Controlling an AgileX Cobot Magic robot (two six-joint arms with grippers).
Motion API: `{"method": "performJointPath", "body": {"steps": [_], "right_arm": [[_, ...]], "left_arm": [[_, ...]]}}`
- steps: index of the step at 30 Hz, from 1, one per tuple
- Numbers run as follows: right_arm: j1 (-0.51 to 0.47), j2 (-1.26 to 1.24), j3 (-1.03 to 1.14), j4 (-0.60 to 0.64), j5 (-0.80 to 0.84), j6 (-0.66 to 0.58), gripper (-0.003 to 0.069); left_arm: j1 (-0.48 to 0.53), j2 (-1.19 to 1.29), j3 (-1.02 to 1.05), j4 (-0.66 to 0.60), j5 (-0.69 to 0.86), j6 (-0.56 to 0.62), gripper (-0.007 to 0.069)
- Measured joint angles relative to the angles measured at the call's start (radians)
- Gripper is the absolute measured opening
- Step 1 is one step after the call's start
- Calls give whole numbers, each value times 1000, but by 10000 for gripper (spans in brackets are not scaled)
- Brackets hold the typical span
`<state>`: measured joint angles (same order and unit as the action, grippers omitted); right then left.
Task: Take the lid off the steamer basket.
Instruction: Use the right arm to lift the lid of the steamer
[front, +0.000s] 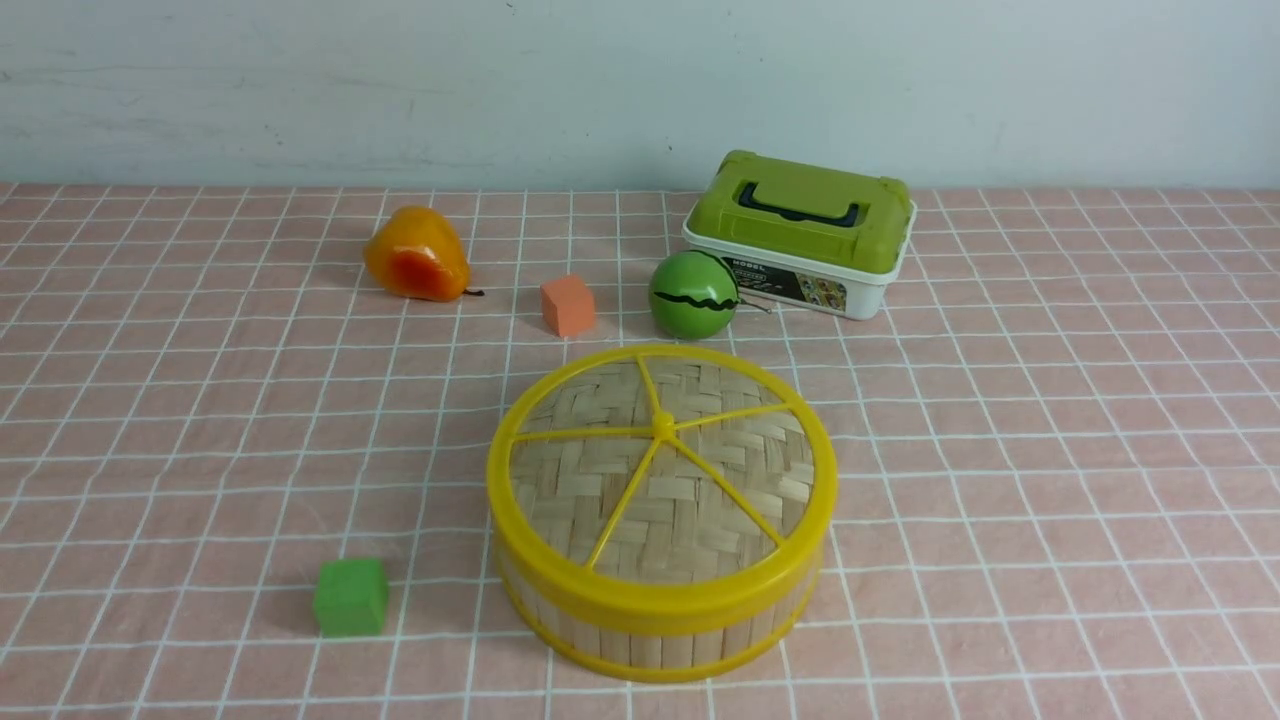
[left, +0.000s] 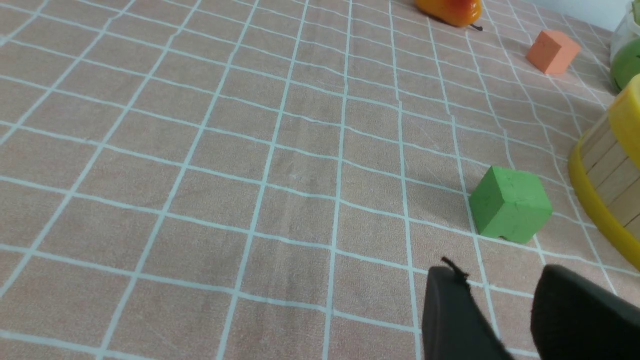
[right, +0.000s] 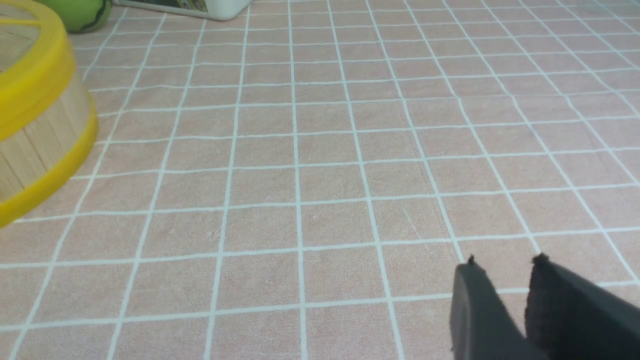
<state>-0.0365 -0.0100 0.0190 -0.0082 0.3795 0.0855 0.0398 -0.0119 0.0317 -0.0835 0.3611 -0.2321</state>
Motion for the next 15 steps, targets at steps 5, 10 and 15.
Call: {"method": "performJointPath", "body": {"steps": [5,10,15], "right_arm": [[0,0,0,-2,0,0,148],[0,0,0,-2,0,0,152],[0,0,0,-2,0,0,161]], "left_arm": [[0,0,0,0,0,0,239],[0,0,0,0,0,0,239],[0,0,0,0,0,0,239]]}}
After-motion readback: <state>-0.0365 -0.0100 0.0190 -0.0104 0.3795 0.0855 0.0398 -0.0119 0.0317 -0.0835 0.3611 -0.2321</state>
